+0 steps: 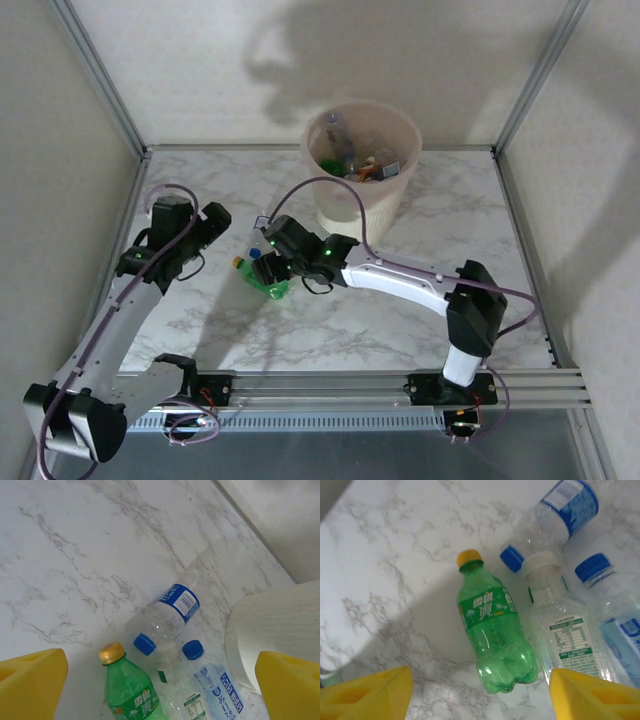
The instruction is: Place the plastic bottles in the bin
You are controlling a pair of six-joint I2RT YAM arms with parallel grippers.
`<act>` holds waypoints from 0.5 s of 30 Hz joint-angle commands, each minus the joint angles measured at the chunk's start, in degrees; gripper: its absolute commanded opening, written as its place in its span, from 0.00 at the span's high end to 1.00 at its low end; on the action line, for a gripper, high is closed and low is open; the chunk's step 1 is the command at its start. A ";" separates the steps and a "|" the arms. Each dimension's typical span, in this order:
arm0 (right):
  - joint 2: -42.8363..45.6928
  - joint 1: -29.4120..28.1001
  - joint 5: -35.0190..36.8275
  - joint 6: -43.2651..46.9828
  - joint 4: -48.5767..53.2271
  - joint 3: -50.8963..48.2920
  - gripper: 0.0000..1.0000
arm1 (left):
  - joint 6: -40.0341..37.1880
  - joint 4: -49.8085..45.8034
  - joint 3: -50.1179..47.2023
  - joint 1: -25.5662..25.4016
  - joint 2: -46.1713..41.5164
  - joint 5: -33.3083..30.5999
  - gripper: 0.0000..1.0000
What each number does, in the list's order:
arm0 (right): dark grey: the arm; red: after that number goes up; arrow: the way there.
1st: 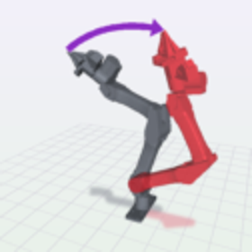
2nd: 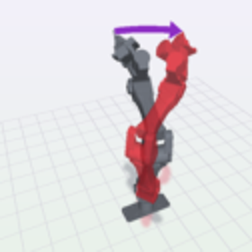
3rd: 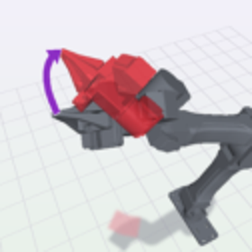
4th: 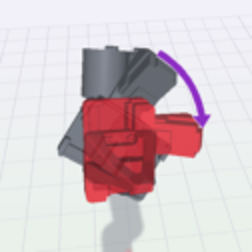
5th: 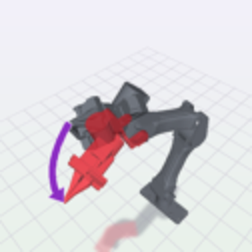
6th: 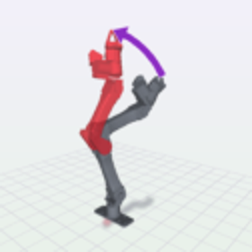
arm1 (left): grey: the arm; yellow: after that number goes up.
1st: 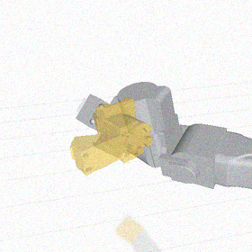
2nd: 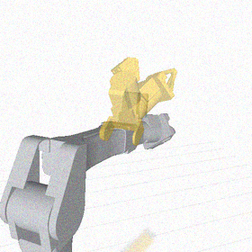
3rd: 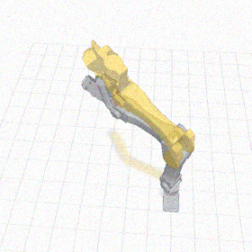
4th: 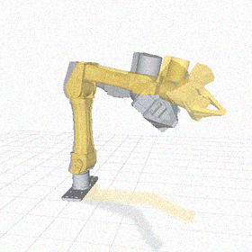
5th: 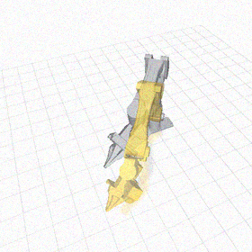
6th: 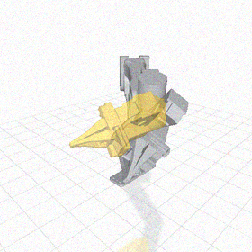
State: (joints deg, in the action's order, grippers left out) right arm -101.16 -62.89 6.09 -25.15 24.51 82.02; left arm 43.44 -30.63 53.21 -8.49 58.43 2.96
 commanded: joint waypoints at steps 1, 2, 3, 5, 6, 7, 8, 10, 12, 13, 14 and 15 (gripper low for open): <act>-2.62 -0.64 -1.67 -0.19 0.05 2.35 0.25 | -1.60 -0.30 0.33 1.43 0.36 -0.31 0.05; -3.31 -0.70 -2.05 -0.17 0.09 2.53 0.26 | -1.74 -0.14 0.16 1.67 0.36 -0.13 0.05; -4.18 -0.79 -2.51 -0.25 -0.01 2.77 0.25 | -1.70 0.00 -0.02 1.96 0.36 0.09 0.05; -5.86 -1.08 -2.89 -0.04 -0.04 3.43 0.26 | -1.73 0.30 -0.54 2.38 0.39 0.50 0.05; -6.72 -1.13 -2.88 0.15 -0.11 3.84 0.26 | -1.66 0.56 -0.77 2.66 0.36 0.71 0.05; -7.47 -1.21 -2.71 0.46 -0.31 4.15 0.26 | -1.57 0.70 -0.98 2.90 0.37 1.02 0.06; -8.09 -1.23 -2.58 0.74 -0.45 4.51 0.26 | -1.52 0.81 -1.08 3.08 0.28 1.24 0.06; -9.83 -1.31 -2.20 1.42 -0.24 6.02 0.25 | -1.39 1.02 -1.27 3.31 0.19 1.73 0.06; -11.78 -1.35 -1.45 2.09 0.62 7.93 0.25 | -1.35 1.10 -1.36 3.52 0.10 1.96 0.06; -12.93 -1.30 -1.06 2.50 1.06 8.92 0.25 | -1.35 1.11 -1.36 3.55 0.10 2.11 0.06; -13.73 -1.29 -0.74 2.83 1.24 9.56 0.24 | -1.35 1.23 -1.35 3.63 0.10 2.29 0.07; -14.55 -1.32 -0.64 3.22 1.05 10.11 0.24 | -1.36 1.41 -1.51 3.66 0.10 2.55 0.07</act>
State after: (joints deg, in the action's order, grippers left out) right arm -113.62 -63.53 4.51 -23.73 24.67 89.36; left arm 42.83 -30.09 52.36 -5.39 58.78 4.29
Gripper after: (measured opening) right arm 0.759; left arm 0.936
